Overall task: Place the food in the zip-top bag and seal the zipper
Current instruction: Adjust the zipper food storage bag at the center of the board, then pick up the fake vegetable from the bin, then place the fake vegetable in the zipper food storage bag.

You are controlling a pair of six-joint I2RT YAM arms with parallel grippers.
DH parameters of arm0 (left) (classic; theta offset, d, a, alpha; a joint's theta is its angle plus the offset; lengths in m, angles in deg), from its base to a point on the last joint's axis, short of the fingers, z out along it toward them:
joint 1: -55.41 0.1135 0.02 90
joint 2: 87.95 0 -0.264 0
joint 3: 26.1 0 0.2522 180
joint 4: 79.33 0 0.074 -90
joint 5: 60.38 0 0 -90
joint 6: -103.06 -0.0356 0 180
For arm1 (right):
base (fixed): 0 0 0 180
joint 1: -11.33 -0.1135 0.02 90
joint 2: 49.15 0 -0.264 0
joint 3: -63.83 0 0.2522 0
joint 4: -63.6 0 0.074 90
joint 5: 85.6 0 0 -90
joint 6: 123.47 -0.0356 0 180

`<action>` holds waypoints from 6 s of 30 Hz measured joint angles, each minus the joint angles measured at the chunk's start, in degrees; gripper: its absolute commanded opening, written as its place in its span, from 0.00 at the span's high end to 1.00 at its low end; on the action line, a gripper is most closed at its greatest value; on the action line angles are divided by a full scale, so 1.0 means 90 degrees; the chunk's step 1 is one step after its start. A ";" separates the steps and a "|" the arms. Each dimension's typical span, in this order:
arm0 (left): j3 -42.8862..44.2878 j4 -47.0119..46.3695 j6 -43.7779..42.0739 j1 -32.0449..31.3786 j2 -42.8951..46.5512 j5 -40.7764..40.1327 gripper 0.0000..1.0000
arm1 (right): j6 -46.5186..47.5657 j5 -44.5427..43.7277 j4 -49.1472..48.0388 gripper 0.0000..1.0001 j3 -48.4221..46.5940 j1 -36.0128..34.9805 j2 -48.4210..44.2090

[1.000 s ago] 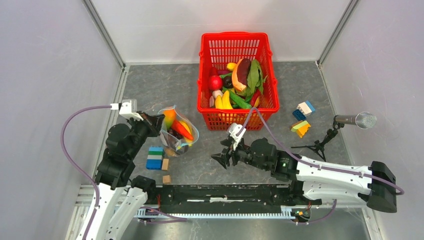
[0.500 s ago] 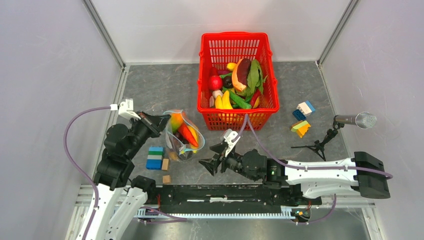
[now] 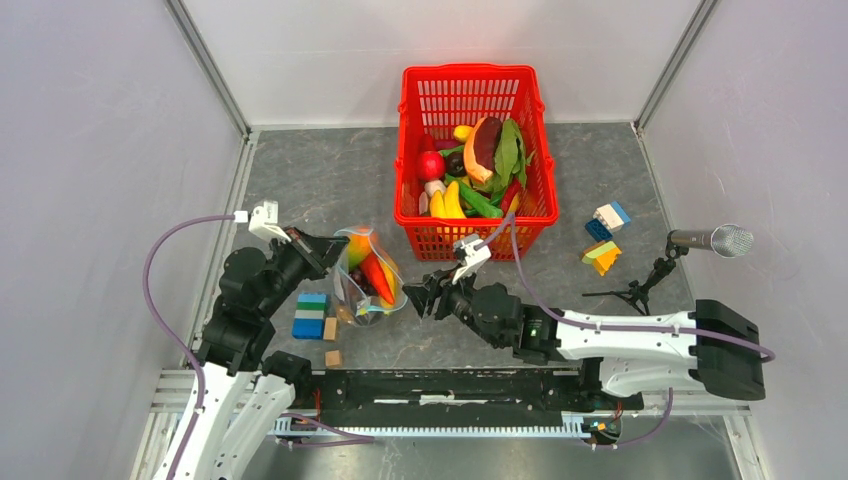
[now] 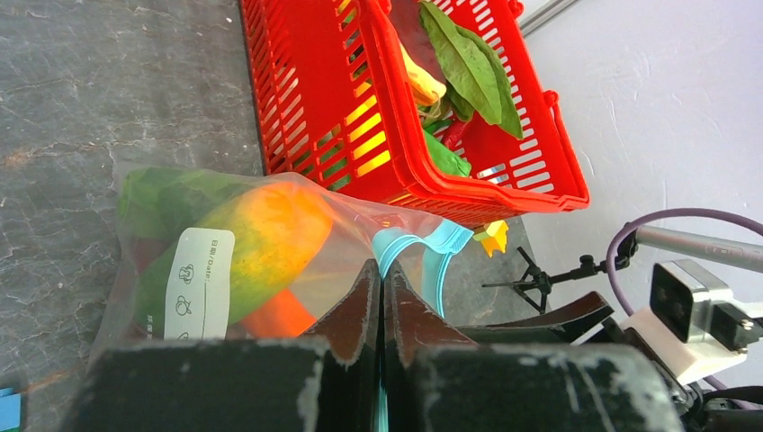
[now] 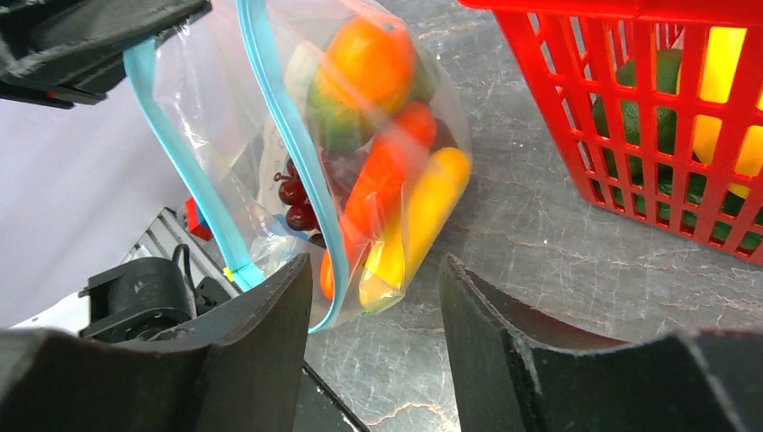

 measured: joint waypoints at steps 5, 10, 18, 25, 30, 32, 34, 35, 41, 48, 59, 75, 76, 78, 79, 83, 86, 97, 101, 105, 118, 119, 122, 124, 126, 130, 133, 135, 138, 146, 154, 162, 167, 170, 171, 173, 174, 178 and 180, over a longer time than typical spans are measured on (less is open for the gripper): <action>-0.0051 -0.0041 0.0000 0.0000 0.0000 0.0058 0.98 | -0.0117 0.0168 0.0243 0.47 -0.0389 0.0041 0.0440; -0.0063 -0.0075 -0.0002 0.0000 0.0000 0.0058 0.98 | -0.0136 0.0282 0.0357 0.55 -0.0585 0.0039 0.0590; -0.0063 -0.0070 -0.0100 0.0000 0.0000 0.0058 0.97 | 0.0068 0.0243 0.1042 0.92 -0.0940 0.0041 0.0840; 0.0124 0.0172 -0.0746 0.0000 -0.0112 0.0061 0.66 | 0.0614 0.0316 0.1200 1.00 -0.0942 0.0068 0.0476; 0.0646 0.0508 -0.1518 0.0000 -0.0391 0.0185 0.42 | 0.0886 0.0933 0.1384 1.00 -0.1076 0.0359 0.0041; 0.0879 0.0653 -0.1812 0.0000 -0.0573 0.0335 0.39 | 0.0940 0.1178 0.1462 1.00 -0.1154 0.0522 -0.0075; 0.1083 0.0838 -0.2106 0.0000 -0.0799 0.0515 0.36 | 0.0988 0.1418 0.1600 1.00 -0.1239 0.0687 -0.0155; 0.1151 0.0937 -0.2229 0.0000 -0.0906 0.0614 0.35 | 0.1010 0.1491 0.1659 1.00 -0.1292 0.0750 -0.0158; 0.1197 0.1416 -0.2778 0.0000 -0.1297 0.1042 0.33 | 0.1156 0.1812 0.1894 1.00 -0.1418 0.0935 -0.0153; 0.1197 0.1751 -0.3271 0.0000 -0.1479 0.1090 0.55 | 0.1326 0.2076 0.2086 0.99 -0.1583 0.0979 -0.0049; 0.1195 0.1838 -0.3410 0.0000 -0.1834 0.1137 0.96 | 0.1685 0.2295 0.2492 0.32 -0.2062 0.1013 0.0019; 0.1190 0.1785 -0.3405 0.0000 -0.1814 0.1071 0.96 | 0.3206 0.1948 0.5027 0.35 -0.5598 0.3895 0.1273; 0.1190 0.1785 -0.3405 0.0000 -0.1814 0.1076 0.96 | 0.3266 0.2072 0.5207 0.37 -0.5663 0.4085 0.1486; 0.1190 0.1785 -0.3405 0.0000 -0.1812 0.1083 0.96 | 0.3478 0.2450 0.5683 0.45 -0.5746 0.4466 0.1972; 0.1190 0.1783 -0.3405 0.0000 -0.1809 0.1083 0.96 | 0.3582 0.2611 0.5882 0.47 -0.5748 0.4588 0.2169; 0.1190 0.1785 -0.3405 0.0000 -0.1802 0.1086 0.95 | 0.4075 0.3194 0.6725 0.47 -0.5763 0.5076 0.2880; 0.1190 0.1785 -0.3405 0.0000 -0.1800 0.1086 0.95 | 0.4478 0.3534 0.7145 0.44 -0.5855 0.5285 0.3143; 0.1190 0.1785 -0.3407 0.0000 -0.1814 0.1086 0.95 | 0.5564 0.4459 0.8053 0.36 -0.6431 0.5394 0.3963; 0.1190 0.1785 -0.3405 0.0000 -0.1821 0.1086 0.95 | 0.5761 0.4503 0.8274 0.40 -0.6433 0.5394 0.4124; 0.1190 0.1785 -0.3405 0.0000 -0.1821 0.1083 0.95 | 0.5860 0.4435 0.8376 0.59 -0.6433 0.5401 0.4369; 0.1190 0.1787 -0.3405 0.0000 -0.1770 0.1081 0.94 | 0.5877 0.4612 0.8332 0.78 -0.6433 0.5452 0.3759; 0.1190 0.1790 -0.3405 0.0000 -0.1753 0.1081 0.94 | 0.5867 0.4680 0.8269 0.79 -0.6419 0.5450 0.3504; 0.1190 0.1790 -0.3405 0.0000 -0.1705 0.1083 0.94 | 0.5826 0.4796 0.8119 0.79 -0.6351 0.5442 0.2820; 0.1190 0.1790 -0.3405 0.0000 -0.1681 0.1083 0.94 | 0.5763 0.4823 0.7968 0.80 -0.6237 0.5438 0.2358; 0.1190 0.1792 -0.3405 0.0000 -0.1676 0.1083 0.94 | 0.5685 0.4811 0.7803 0.81 -0.6079 0.5428 0.2033; 0.1190 0.1792 -0.3402 0.0000 -0.1666 0.1083 0.93 | 0.5479 0.4930 0.7555 0.84 -0.5773 0.5430 0.1792; 0.1190 0.1795 -0.3402 0.0000 -0.1642 0.1083 0.94 | 0.5282 0.5289 0.7346 0.85 -0.5496 0.5430 0.1654; 0.1190 0.1795 -0.3402 0.0000 -0.1634 0.1083 0.94 | 0.5141 0.5622 0.7213 0.86 -0.5289 0.5418 0.1418; 0.1190 0.1795 -0.3371 0.0000 -0.1634 0.1086 0.94 | 0.4818 0.6074 0.6907 0.87 -0.4974 0.5197 0.0801; 0.1333 0.1841 -0.3067 0.0000 -0.1588 0.1161 0.97 | 0.4476 0.5552 0.6812 0.97 -0.4617 0.3215 -0.0163; 0.1574 0.1836 -0.2701 0.0000 -0.1542 0.1205 0.98 | 0.4483 0.3565 0.8480 0.98 -0.5625 0.1926 0.0464; 0.1632 0.1911 -0.2446 0.0000 -0.1382 0.0648 0.98 | 0.4408 0.3147 0.9037 1.00 -0.5986 0.1205 0.0534; 0.1851 0.2069 -0.2399 0.0000 -0.1321 0.0138 0.98 | 0.4357 0.3349 0.9058 1.00 -0.5965 0.0869 0.0529; 0.1882 0.2076 -0.2392 0.0000 -0.1273 -0.0068 0.98 | 0.4311 0.3463 0.9139 1.00 -0.5867 0.0687 0.0529; 0.1882 0.2081 -0.2392 0.0000 -0.1273 -0.0102 0.98 | 0.4301 0.3483 0.9173 1.00 -0.5829 0.0653 0.0529; 0.1882 0.2081 -0.2392 0.0000 -0.1273 -0.0117 0.98 | 0.4257 0.3490 0.9296 1.00 -0.5753 0.0595 0.0559; 0.1882 0.2081 -0.2392 0.0000 -0.1273 -0.0109 0.98 | 0.4223 0.3458 0.9386 1.00 -0.5746 0.0580 0.0595; 0.1882 0.2081 -0.2392 0.0000 -0.1265 -0.0007 0.98 | 0.4056 0.3157 0.9481 0.99 -0.5765 0.0566 0.0869; 0.1882 0.2081 -0.2392 0.0000 -0.1258 0.0097 0.98 | 0.3917 0.3007 0.9454 0.98 -0.5882 0.0566 0.1163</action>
